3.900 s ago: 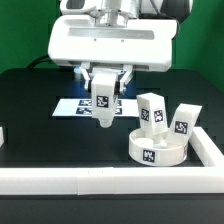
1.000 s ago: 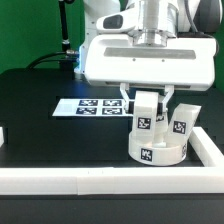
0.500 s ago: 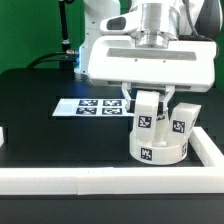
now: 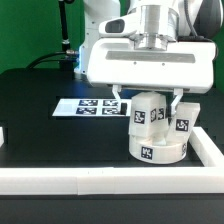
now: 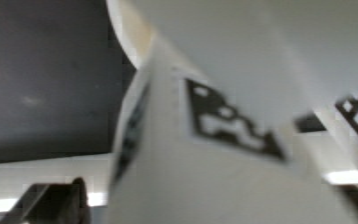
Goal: Assemble stool
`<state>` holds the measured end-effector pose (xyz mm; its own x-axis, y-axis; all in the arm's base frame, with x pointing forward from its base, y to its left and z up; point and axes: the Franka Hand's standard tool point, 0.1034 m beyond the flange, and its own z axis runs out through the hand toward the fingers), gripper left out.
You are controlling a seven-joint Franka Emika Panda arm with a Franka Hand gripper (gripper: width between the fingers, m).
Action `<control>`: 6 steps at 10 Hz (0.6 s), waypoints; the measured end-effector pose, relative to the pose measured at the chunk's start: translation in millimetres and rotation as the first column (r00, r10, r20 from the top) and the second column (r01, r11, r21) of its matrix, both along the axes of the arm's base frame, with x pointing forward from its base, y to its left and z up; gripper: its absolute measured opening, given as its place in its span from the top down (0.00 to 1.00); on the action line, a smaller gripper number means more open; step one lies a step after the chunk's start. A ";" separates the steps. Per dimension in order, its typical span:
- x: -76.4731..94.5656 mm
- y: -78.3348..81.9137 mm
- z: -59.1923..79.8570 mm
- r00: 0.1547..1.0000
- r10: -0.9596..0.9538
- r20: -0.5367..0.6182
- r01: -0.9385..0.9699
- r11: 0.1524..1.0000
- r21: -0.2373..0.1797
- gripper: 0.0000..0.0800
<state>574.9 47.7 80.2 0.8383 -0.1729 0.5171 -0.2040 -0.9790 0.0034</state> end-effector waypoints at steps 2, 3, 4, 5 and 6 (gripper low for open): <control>2.2 1.4 10.7 0.999 -0.001 -0.034 0.002 1.000 0.030 0.19; 7.6 -3.4 19.9 0.998 -0.001 -0.062 0.004 0.999 0.052 0.19; 13.3 -9.2 27.9 0.997 -0.004 -0.072 0.009 0.998 0.066 0.19; 12.7 -9.3 26.2 0.998 -0.006 -0.065 0.010 0.998 0.061 0.19; 12.0 -8.8 24.4 0.998 -0.004 -0.068 0.009 0.998 0.060 0.19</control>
Offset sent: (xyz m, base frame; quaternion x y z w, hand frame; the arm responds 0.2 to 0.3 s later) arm 0.0221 -0.0116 0.0313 0.0523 -0.0958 -0.0099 0.9940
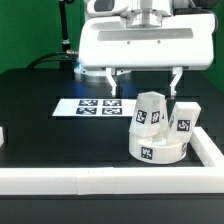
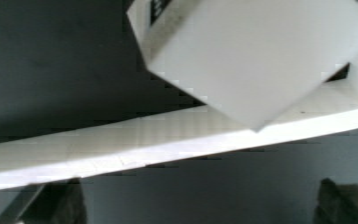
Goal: Assemble stool
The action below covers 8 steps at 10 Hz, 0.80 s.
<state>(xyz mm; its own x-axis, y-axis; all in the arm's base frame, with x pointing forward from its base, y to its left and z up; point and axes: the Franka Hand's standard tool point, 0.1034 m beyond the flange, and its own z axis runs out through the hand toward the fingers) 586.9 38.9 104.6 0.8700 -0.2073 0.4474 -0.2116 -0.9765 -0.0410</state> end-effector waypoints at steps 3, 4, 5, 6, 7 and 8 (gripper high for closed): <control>-2.6 -1.9 -2.1 0.999 -0.038 -0.017 0.039 0.999 0.023 0.19; -5.2 -5.1 -1.4 0.996 -0.079 -0.042 0.081 0.995 0.050 0.19; -4.5 -6.6 0.0 0.996 -0.082 -0.039 0.083 0.995 0.051 0.19; -8.2 -4.1 -4.7 0.993 -0.076 -0.085 0.082 0.995 0.065 0.19; -11.2 -1.7 -7.0 0.980 -0.069 -0.185 0.089 0.991 0.101 0.19; -12.6 -1.3 -6.4 0.955 -0.049 -0.293 0.091 0.987 0.133 0.19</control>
Offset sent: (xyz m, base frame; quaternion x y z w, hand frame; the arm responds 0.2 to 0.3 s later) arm -0.0193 -0.0234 0.0023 -0.0289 -0.0974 0.1812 0.9782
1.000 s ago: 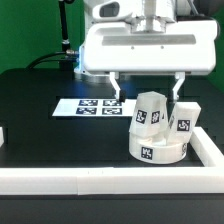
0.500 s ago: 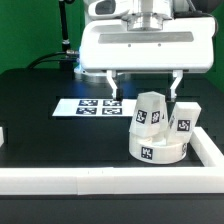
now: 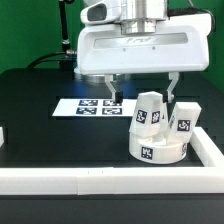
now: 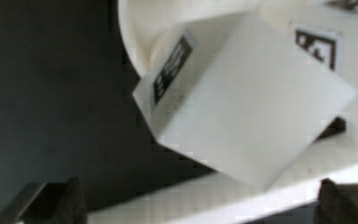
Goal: Assemble stool
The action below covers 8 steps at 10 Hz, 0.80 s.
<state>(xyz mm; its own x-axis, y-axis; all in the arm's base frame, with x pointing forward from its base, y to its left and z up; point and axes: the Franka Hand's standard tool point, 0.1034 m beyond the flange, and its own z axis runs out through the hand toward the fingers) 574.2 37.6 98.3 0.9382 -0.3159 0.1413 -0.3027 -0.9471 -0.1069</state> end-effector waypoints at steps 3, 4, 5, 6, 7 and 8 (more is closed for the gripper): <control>-10.2 -9.0 1.1 0.960 -0.071 -0.270 0.098 0.991 0.088 0.19; -3.9 -11.8 1.4 0.962 -0.072 -0.263 0.097 0.992 0.083 0.19; -3.6 -11.6 0.7 0.960 -0.097 -0.261 0.121 0.990 0.078 0.19; -3.5 -12.3 0.5 0.960 -0.097 -0.261 0.121 0.990 0.078 0.19; -3.6 -12.4 0.3 0.959 -0.103 -0.262 0.127 0.989 0.078 0.19; -3.7 -12.1 -0.2 0.941 -0.197 -0.275 0.224 0.972 0.068 0.19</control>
Offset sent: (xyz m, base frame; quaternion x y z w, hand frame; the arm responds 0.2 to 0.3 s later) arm 0.0000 0.0000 0.0000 0.0000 -0.0899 0.0000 0.9960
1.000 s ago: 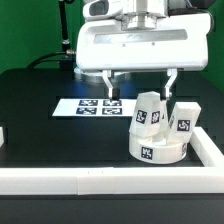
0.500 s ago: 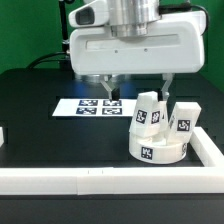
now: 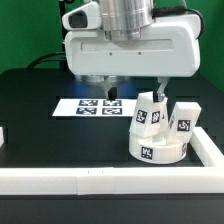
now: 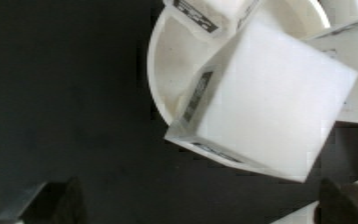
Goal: Assemble stool
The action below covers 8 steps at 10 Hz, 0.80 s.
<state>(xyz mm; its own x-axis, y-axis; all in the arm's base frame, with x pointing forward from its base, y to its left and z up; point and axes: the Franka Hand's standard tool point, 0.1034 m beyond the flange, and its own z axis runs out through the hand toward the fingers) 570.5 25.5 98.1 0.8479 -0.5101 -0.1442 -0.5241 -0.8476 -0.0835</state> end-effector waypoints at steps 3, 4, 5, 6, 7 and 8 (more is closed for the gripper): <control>0.8 12.6 6.3 0.911 -0.411 -0.014 0.410 0.911 -0.048 0.19; -1.5 18.4 5.4 0.875 -0.484 -0.021 0.482 0.875 -0.052 0.19; -1.0 15.9 3.8 0.815 -0.578 -0.031 0.576 0.815 -0.064 0.19; -1.2 15.3 3.3 0.806 -0.591 -0.032 0.588 0.806 -0.068 0.19; -1.3 15.4 3.2 0.807 -0.590 -0.032 0.587 0.807 -0.068 0.19; -1.3 15.8 3.1 0.808 -0.589 -0.032 0.586 0.807 -0.068 0.19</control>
Offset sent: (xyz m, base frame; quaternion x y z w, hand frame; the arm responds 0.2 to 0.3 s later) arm -0.0182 0.0140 0.0094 -0.0149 0.0522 0.2355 0.9703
